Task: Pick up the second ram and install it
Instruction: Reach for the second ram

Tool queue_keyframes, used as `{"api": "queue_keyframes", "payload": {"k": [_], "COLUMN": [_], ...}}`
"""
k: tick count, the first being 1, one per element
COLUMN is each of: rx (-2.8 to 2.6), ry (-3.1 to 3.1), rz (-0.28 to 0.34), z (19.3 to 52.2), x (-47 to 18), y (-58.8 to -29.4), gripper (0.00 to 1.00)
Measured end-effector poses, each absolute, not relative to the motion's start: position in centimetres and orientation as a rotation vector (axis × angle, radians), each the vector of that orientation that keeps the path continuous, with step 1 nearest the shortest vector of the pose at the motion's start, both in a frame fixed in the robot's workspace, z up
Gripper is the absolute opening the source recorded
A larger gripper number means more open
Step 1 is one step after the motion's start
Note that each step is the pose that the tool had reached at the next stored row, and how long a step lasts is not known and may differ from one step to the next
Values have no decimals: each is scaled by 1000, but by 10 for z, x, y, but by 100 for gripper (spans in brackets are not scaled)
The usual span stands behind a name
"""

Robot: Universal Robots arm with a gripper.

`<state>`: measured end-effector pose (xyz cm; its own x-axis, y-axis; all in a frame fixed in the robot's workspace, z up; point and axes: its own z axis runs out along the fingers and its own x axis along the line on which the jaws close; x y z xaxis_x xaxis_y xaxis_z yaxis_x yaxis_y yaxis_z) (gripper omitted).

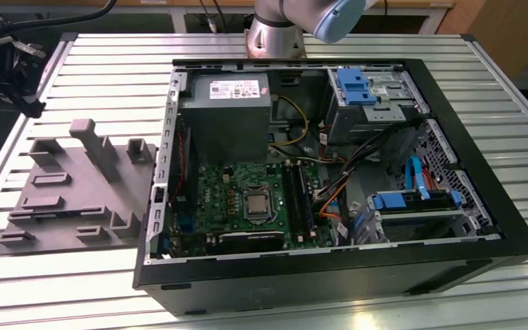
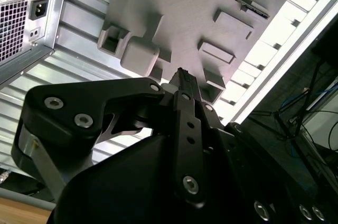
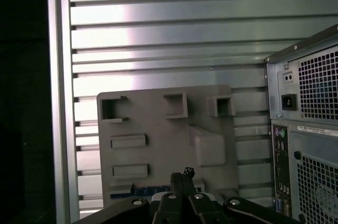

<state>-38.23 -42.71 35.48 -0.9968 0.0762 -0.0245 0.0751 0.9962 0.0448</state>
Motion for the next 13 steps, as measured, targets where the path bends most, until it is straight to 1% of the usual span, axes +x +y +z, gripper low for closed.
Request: {"api": "queue_keyframes", "payload": {"k": [13], "rx": [118], "ry": [3113], "rz": [68], "z": [352], "x": [-385], "y": [-429], "gripper": [11]}}
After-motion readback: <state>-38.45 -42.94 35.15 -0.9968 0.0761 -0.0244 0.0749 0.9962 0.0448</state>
